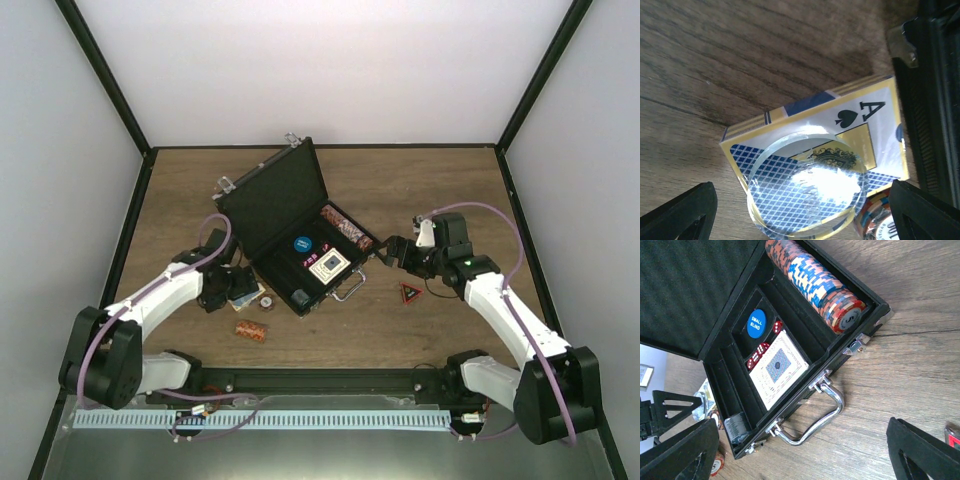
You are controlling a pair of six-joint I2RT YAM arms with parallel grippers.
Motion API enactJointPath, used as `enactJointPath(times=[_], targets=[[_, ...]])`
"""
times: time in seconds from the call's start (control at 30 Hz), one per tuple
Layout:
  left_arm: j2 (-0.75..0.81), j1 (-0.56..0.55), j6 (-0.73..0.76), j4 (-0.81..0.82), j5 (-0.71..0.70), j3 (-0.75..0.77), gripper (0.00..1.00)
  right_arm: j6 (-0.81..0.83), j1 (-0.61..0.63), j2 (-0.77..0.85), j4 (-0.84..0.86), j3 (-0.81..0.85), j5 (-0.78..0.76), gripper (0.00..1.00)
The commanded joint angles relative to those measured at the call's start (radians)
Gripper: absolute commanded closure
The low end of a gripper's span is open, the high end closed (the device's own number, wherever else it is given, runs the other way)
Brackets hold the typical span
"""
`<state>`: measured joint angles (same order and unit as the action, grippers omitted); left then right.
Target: Pack up texas hold em set
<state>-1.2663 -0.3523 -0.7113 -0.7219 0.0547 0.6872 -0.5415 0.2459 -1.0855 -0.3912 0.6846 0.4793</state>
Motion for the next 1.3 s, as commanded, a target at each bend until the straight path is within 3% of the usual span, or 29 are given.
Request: enactJointPath(times=[0.0,0.47,0.8,1.07,1.27], targets=[[-0.031,-0.009,0.003,-0.004,0.027,-0.010,0.04,0.004,0.009,-0.001,0.014,0.007,0.017,0.06],[-0.033,-0.010,0.003,-0.027,-0.038,-0.024,0.25,-0.002,0.009,-0.009,0.026,-0.010,0.021,0.06],[-0.045,-0.011,0.003,-0.025,-0.019,-0.027,0.19,-0.003,0.010,-0.019,0.031,-0.005,0.025,0.06],[-0.030,-0.010,0.009,-0.034,-0.004,-0.028,0.30,-0.003,0.009,-0.026,0.034,-0.005,0.027,0.06],[-0.008,-0.010,0.009,-0.062,-0.015,-0.016,0.33,-0.007,0.010,-0.024,0.027,-0.001,0.024,0.06]])
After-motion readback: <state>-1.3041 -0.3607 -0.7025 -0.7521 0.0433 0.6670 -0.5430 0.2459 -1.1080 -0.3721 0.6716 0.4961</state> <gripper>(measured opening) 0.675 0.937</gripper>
